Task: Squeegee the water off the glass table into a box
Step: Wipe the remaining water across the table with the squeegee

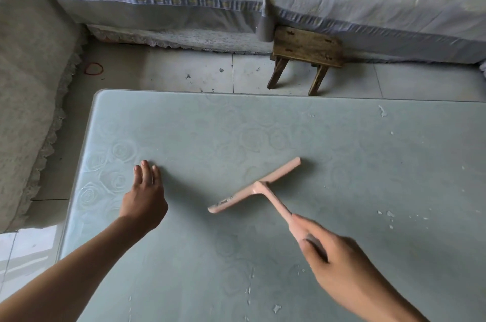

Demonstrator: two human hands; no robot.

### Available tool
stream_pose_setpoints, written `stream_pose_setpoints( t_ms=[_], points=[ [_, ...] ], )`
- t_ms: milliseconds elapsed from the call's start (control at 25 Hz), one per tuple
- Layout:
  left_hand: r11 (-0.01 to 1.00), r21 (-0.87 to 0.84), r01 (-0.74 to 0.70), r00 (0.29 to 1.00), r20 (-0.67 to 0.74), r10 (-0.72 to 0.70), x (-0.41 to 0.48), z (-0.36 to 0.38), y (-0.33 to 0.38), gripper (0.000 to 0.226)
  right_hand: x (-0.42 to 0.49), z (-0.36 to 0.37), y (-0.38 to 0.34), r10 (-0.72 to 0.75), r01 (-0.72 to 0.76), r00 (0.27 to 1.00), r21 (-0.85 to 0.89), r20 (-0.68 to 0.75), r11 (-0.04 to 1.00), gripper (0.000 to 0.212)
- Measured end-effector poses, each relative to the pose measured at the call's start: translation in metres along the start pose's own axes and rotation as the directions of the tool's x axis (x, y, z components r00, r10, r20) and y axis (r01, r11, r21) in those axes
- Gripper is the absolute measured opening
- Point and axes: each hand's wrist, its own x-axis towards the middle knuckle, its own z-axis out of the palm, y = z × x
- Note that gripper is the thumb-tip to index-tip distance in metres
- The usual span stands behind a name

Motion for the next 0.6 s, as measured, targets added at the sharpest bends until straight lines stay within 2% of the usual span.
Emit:
stream_pose_setpoints(
  t_ms=[120, 280, 400, 480, 560, 600],
  points=[
    [0.999, -0.044, 0.001, 1.0, -0.001, -0.001, 0.001, -0.004, 0.0, 0.066, 0.044, -0.016, -0.023, -0.135, 0.136, 0.987, 0.005, -0.087, 0.991, 0.031],
    [0.998, -0.067, 0.022, 1.0, -0.006, -0.023, 0.002, -0.008, 0.001, 0.066, 0.104, -0.008, -0.055, -0.045, 0.05, 0.997, 0.091, -0.057, 0.995, 0.026],
    [0.996, -0.077, 0.034, 0.999, -0.007, -0.035, 0.003, -0.006, 0.003, 0.066, 0.058, 0.024, -0.013, -0.037, 0.033, 0.995, -0.045, -0.093, 0.998, 0.029],
    [0.994, -0.104, 0.038, 0.999, -0.008, -0.039, 0.002, -0.005, 0.002, 0.067, 0.0, 0.029, 0.013, 0.01, -0.016, 0.996, -0.07, -0.086, 0.997, 0.028],
    [0.978, -0.205, 0.037, 0.999, -0.02, -0.042, 0.001, -0.005, 0.0, 0.071, -0.033, 0.019, 0.022, 0.076, -0.08, 0.995, -0.083, -0.061, 0.993, 0.029],
    [0.959, -0.283, 0.029, 0.999, -0.035, -0.04, -0.001, -0.005, -0.003, 0.073, -0.037, 0.014, 0.019, 0.056, -0.06, 0.997, -0.076, -0.06, 0.995, 0.03]
  ],
)
